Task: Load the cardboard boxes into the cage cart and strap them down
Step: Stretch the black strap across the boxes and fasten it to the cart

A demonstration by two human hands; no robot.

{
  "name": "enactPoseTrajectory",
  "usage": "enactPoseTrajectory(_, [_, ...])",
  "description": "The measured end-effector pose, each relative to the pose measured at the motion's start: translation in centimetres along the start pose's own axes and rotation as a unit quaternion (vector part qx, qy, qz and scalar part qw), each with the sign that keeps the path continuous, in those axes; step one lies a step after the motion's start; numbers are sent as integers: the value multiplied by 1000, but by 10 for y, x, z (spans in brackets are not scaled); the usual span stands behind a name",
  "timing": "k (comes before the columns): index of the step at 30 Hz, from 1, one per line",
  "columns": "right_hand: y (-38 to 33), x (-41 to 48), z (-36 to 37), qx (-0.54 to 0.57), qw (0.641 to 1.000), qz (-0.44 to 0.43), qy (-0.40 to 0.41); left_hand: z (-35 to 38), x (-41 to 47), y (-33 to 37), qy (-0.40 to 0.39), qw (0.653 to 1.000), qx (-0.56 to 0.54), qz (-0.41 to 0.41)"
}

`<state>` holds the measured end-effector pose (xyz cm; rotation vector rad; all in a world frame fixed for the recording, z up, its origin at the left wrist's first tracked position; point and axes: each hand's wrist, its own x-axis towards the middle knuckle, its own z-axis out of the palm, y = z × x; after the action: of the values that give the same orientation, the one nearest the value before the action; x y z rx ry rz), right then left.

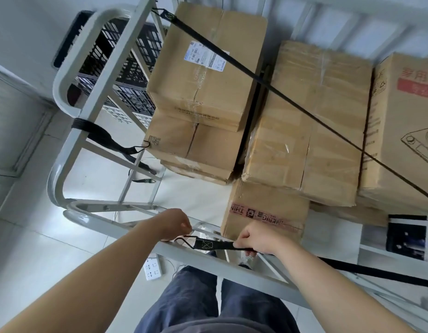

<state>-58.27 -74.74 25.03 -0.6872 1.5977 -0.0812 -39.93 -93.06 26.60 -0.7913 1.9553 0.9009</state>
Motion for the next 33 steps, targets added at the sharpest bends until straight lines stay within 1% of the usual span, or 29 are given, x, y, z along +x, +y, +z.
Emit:
enactPoseTrajectory(3, [4, -11, -1, -32, 999, -26, 22, 0, -12, 10, 65, 997, 5, -31])
enactPoseTrajectory(5, [2, -19, -10, -49, 996, -47, 64, -1, -22, 17, 126, 991, -10, -54])
enactPoseTrajectory(8, [-10, -31, -31, -90, 983, -74, 142, -7, -39, 25, 227, 970, -9, -83])
enactPoseTrajectory(11, [-32, -43, -49, -111, 967, -104, 204, -18, -59, 22, 323, 942, -8, -92])
enactPoseTrajectory(14, [-65, -52, -64, -163, 943, -135, 255, -36, -80, 5, 398, 912, -5, -103])
enactPoseTrajectory(19, [-150, -51, -76, -203, 912, -192, 299, -83, -114, -63, 514, 847, -35, -130])
enactPoseTrajectory(22, [-211, -32, -72, -197, 907, -222, 300, -115, -120, -115, 524, 832, -87, -156])
enactPoseTrajectory(24, [-251, -11, -65, -168, 911, -234, 294, -133, -117, -145, 514, 832, -111, -178])
enactPoseTrajectory(26, [-288, 13, -54, -124, 918, -247, 284, -149, -109, -171, 505, 835, -129, -178])
enactPoseTrajectory(29, [-329, 56, -36, -71, 931, -248, 257, -168, -92, -195, 479, 854, -136, -152])
enactPoseTrajectory(33, [-358, 109, -19, -35, 947, -222, 228, -190, -68, -211, 437, 881, -140, -113])
